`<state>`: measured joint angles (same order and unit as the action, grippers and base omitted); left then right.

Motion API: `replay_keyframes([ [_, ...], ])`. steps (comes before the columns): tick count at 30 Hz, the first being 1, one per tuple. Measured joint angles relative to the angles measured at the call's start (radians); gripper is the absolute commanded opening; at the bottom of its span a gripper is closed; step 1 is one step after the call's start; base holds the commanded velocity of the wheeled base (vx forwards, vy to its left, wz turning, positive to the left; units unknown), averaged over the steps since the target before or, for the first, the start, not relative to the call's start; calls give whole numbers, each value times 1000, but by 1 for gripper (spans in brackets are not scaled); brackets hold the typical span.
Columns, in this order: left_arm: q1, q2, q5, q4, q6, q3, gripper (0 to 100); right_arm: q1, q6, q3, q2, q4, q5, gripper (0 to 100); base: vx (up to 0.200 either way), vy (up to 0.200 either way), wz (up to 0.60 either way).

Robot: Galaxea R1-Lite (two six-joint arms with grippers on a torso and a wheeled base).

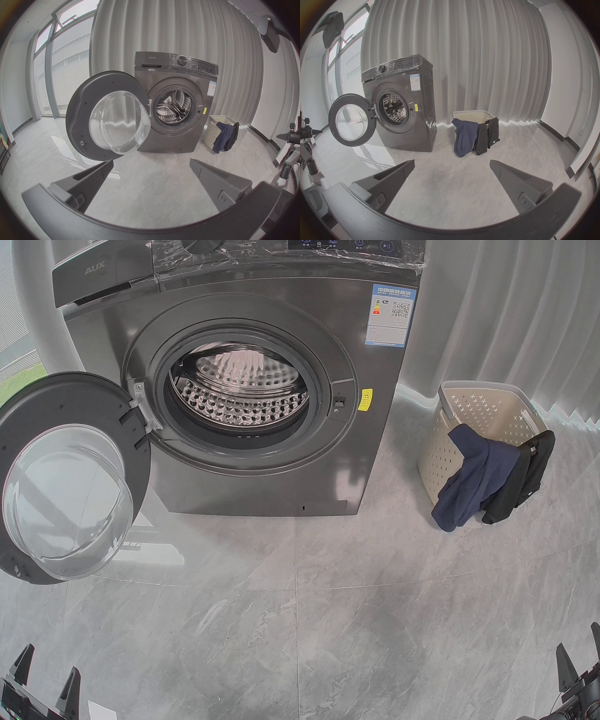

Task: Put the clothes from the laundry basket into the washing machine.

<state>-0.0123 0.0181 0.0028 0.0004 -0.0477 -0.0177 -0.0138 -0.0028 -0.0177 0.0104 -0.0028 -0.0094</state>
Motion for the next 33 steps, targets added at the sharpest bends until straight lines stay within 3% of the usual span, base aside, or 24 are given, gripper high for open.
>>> replay_keyframes([
  [3, 0, 0, 0, 0, -4, 0, 100, 0, 0, 0, 0, 0, 1, 100, 200, 0, 0],
  [9, 0, 0, 0, -1, 0, 0, 100, 1, 0, 0, 1, 0, 1, 100, 0, 0, 0],
  [33, -1, 0, 0, 0, -4, 0, 100, 0, 0, 0, 2, 0, 1, 100, 0, -200, 0],
])
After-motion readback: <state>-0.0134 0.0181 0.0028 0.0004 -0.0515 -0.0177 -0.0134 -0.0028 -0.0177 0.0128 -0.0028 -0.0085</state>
